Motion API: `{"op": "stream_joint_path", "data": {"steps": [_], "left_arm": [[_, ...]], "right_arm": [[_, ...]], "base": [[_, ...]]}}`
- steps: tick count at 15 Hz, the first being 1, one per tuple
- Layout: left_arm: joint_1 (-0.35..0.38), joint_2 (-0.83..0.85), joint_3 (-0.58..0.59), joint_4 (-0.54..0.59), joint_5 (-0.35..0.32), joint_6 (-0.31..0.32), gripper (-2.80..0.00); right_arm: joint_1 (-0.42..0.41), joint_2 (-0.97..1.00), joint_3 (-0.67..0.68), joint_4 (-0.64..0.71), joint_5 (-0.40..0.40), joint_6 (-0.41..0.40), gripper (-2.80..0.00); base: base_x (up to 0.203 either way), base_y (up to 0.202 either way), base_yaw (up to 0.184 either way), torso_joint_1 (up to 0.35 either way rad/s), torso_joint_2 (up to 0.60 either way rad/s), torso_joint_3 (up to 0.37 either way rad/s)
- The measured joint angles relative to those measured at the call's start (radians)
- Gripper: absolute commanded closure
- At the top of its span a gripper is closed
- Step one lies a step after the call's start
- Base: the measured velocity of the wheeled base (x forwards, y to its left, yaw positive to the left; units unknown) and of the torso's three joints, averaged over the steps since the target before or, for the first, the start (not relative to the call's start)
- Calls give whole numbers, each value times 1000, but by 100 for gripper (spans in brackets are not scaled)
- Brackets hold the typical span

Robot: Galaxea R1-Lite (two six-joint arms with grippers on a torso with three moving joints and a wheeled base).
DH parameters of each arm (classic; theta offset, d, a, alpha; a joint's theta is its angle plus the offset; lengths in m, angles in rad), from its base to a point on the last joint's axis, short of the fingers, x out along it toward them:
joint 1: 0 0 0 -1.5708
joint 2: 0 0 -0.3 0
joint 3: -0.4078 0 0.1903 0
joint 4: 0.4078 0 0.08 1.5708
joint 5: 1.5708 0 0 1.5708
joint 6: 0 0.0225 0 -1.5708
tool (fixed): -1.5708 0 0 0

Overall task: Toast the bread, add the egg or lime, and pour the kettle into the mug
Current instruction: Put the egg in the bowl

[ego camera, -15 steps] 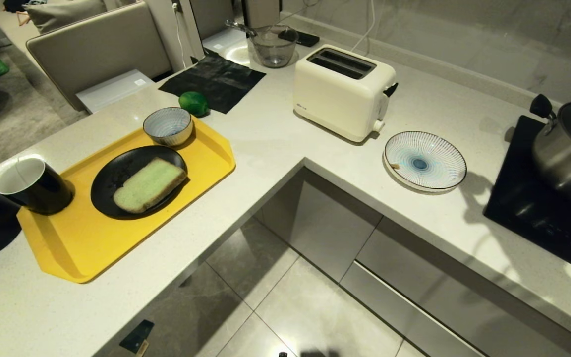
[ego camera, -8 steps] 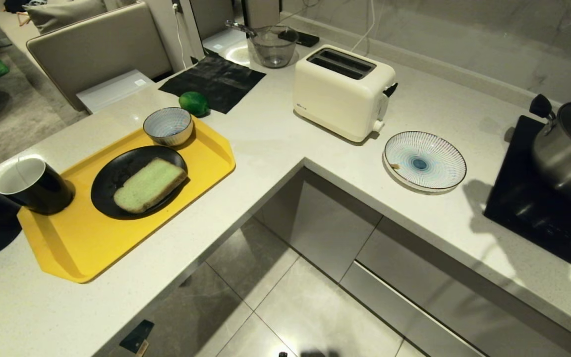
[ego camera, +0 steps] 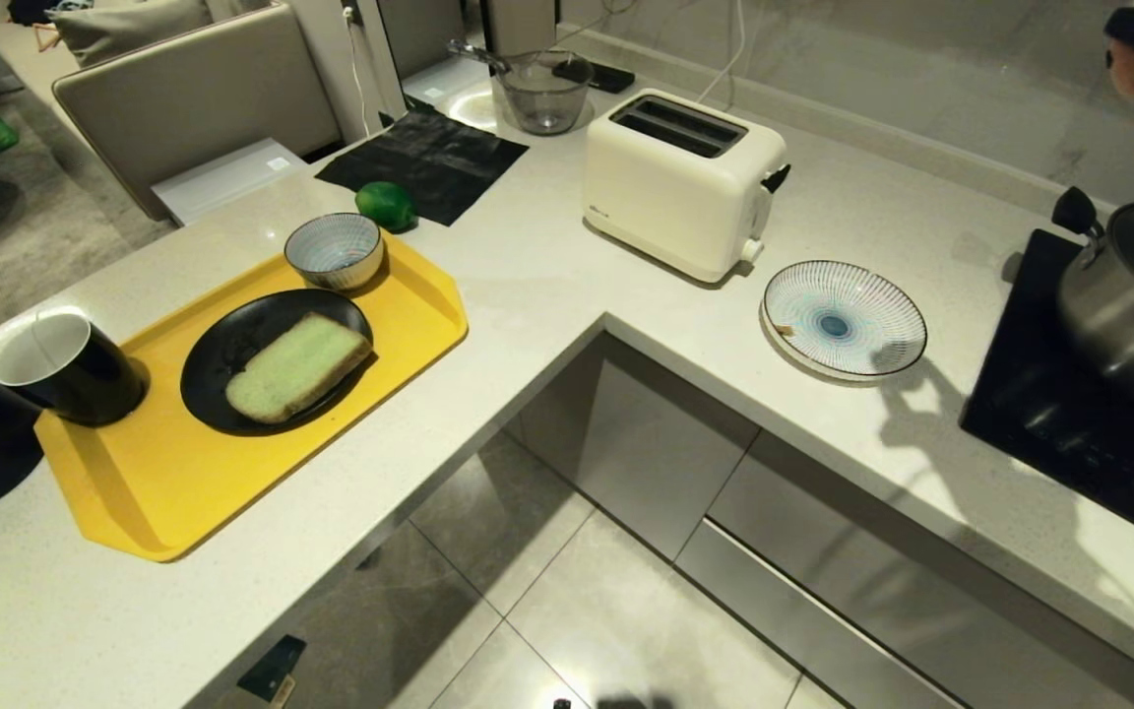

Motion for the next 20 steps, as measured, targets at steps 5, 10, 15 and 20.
{"op": "stream_joint_path", "data": {"steps": [5,10,15,20], "left_arm": [[0,0,0,0,0,0,0],[0,0,0,0,-1,2,0],[-1,0,0,0,-1,3,0],[0,0,0,0,0,4,0]], "right_arm": [[7,37,16,-26,0,0,0],[7,47,14,-26,2,-1,0],[7,35,18,-27,26,4,0],[6,-22,16,-21,31,-11,0]], "base": [[0,0,0,0,0,0],[0,0,0,0,0,0],[0,0,0,0,0,0],[0,0,0,0,0,0]]}}
